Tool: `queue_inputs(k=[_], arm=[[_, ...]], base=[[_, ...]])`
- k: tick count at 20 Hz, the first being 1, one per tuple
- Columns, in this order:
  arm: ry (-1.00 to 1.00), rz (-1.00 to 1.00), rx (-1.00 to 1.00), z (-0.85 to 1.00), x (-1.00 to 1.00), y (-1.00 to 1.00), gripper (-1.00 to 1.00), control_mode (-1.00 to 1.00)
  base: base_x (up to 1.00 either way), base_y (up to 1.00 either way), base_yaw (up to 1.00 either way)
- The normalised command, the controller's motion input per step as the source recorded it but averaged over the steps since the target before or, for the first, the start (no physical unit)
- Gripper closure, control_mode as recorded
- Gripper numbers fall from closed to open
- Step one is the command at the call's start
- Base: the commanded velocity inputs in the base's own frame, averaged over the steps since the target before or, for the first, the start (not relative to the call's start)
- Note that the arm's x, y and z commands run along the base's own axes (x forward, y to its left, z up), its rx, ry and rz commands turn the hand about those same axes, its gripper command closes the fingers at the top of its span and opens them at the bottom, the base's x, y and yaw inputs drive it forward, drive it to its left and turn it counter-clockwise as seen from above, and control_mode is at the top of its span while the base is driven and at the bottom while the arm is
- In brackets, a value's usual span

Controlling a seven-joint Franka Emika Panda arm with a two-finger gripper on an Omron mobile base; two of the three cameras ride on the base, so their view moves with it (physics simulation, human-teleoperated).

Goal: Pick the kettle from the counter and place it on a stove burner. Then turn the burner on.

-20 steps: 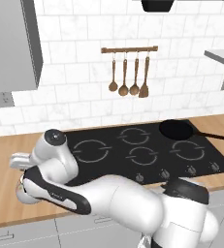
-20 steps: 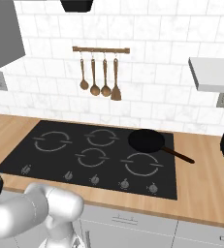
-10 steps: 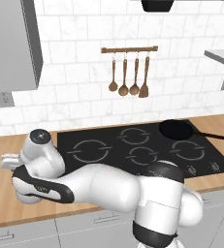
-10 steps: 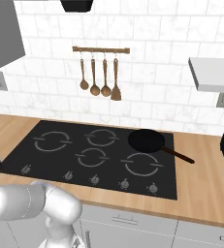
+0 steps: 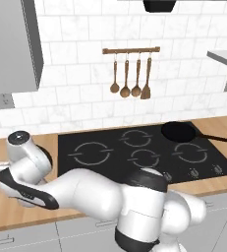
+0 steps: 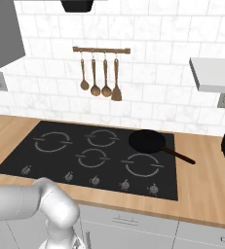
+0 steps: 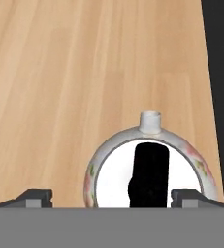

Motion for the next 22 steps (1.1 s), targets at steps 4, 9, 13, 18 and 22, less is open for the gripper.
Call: queue_inputs(k=[4,9,13,18,22], arm=[[0.00,0.00,-0.08,-0.27,0.00,0.00,1.00,-1.00],[-0.07,0.00,0.00,-0.06,-0.14,-0.25,1.00,-1.00],[-0.20,0.00,-0.03,0.00,-0.35,-0.57,1.00,-1.00],[-0.43,0.00,-0.08,0.02,-0.36,-0.93,1.00,-1.00],[-0.60,-0.01,-0.12,0.01,-0.02,-1.00,1.00,-1.00]], base=[[0.00,0.00,0.00],[0.00,0.00,0.00],[0.00,0.00,0.00],[0.00,0.00,0.00],[0.00,0.00,0.00]])
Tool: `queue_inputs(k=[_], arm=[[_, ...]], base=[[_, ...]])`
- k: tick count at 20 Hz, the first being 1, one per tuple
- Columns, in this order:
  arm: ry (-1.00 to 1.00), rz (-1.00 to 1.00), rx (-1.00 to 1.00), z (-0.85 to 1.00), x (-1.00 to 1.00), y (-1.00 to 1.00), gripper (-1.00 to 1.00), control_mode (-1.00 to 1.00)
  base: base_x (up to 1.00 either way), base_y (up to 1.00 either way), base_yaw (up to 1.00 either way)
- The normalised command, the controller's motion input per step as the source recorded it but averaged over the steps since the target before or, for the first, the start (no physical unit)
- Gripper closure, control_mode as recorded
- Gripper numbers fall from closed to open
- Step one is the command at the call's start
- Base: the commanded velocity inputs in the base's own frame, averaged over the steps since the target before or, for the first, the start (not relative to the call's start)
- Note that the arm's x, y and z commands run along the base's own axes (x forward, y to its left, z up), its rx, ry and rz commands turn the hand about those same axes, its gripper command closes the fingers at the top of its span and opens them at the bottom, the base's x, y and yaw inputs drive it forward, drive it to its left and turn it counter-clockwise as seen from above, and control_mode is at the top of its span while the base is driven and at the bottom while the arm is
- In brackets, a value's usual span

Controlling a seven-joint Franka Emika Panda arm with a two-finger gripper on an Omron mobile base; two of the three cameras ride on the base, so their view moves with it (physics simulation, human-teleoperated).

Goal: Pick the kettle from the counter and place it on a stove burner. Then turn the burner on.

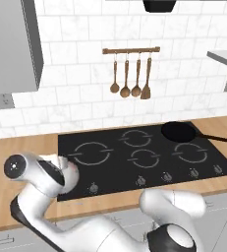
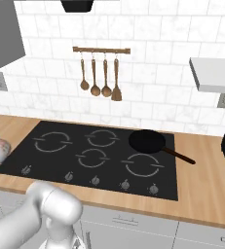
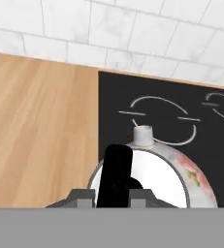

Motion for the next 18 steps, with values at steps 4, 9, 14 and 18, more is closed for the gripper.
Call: queue_inputs(k=[4,9,14,18], arm=[[-0.36,-0.12,-0.04,0.04,0.53,-1.00,1.00,-1.00],[-0.13,-0.15,0.10,0.23,1.00,-1.00,1.00,-1.00],[0.13,0.06,0.40,0.32,1.00,-0.57,1.00,-1.00],[0.31,0.23,0.50,0.24,0.77,-0.40,1.00,-1.00]], base=[[0.00,0.00,0.00],[0.00,0.00,0.00],[0.00,0.00,0.00],[0.00,0.00,0.00]])
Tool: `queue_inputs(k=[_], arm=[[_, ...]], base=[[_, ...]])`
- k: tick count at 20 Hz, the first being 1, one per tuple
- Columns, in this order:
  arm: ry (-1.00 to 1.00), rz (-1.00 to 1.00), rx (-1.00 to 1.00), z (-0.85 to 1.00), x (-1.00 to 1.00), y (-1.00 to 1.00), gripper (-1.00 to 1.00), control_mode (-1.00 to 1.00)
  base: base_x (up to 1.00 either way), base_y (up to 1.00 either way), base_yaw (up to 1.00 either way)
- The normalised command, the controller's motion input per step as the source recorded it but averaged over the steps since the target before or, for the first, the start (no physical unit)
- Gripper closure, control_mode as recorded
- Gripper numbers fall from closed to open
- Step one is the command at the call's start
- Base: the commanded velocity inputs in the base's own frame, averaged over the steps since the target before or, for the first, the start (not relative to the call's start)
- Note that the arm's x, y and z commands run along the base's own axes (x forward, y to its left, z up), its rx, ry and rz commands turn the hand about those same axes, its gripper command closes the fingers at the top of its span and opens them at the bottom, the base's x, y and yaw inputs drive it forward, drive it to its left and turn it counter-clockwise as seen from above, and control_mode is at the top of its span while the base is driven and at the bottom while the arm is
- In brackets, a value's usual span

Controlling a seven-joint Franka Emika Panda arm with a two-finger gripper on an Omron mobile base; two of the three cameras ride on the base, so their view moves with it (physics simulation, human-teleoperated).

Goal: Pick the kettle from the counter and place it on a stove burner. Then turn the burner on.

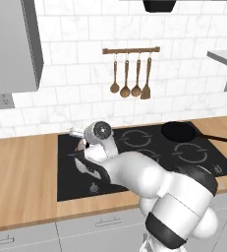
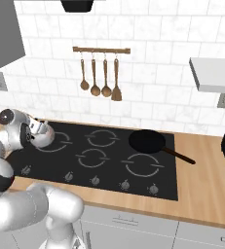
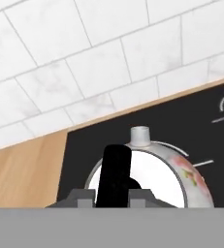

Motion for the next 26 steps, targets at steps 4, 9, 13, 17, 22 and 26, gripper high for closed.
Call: queue_inputs(k=[4,9,13,17,22,26], arm=[[0.11,0.10,0.28,0.07,0.30,-0.17,1.00,-1.00],[0.02,0.00,-0.05,-0.08,0.09,0.00,1.00,-1.00],[0.09,-0.01,-0.10,-0.07,0.17,0.01,1.00,-1.00],[0.01,-0.06,-0.05,0.02,0.39,0.35,1.00,-1.00],[0.11,-0.08,-0.04,0.05,0.36,0.39,1.00,-1.00],[0.06,0.00,0.01,0.08,0.30,0.05,1.00,-1.00]], base=[[0.00,0.00,0.00],[0.00,0.00,0.00],[0.00,0.00,0.00],[0.00,0.00,0.00],[0.00,0.00,0.00],[0.00,0.00,0.00]])
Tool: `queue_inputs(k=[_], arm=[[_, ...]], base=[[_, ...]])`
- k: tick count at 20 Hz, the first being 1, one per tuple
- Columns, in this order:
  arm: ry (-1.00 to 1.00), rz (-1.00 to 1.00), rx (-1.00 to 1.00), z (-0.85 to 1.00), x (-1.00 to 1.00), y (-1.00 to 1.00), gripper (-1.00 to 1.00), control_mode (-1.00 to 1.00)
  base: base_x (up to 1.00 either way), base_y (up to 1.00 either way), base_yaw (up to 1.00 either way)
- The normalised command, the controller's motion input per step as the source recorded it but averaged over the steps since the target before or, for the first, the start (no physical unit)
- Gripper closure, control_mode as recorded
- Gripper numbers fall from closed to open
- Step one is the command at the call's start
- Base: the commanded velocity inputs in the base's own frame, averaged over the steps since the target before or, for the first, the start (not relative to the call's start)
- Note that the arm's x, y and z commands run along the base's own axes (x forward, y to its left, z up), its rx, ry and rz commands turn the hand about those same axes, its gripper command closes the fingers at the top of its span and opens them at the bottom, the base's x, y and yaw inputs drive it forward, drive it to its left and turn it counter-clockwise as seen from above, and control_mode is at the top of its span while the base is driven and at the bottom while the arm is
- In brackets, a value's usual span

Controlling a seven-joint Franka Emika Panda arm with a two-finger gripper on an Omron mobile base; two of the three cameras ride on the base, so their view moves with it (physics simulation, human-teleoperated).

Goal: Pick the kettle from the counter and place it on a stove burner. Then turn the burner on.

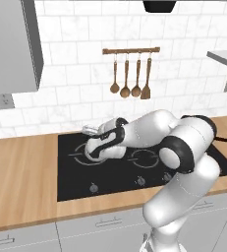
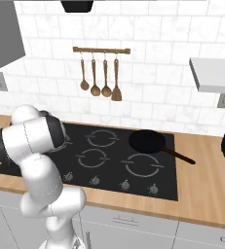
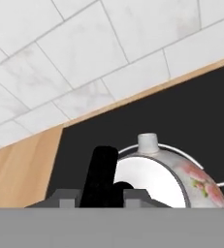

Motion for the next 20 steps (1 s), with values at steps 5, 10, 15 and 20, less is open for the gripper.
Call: queue_inputs(k=[5,10,15,20], arm=[[0.25,-0.03,0.02,0.07,0.56,0.64,1.00,-1.00],[0.09,0.01,0.00,-0.21,0.02,0.27,1.00,-1.00],[0.06,0.01,-0.03,-0.17,0.00,0.18,1.00,-1.00],[0.01,0.00,-0.13,-0.25,0.00,0.00,1.00,-1.00]], base=[[0.00,0.00,0.00],[0.00,0.00,0.00],[0.00,0.00,0.00],[0.00,0.00,0.00]])
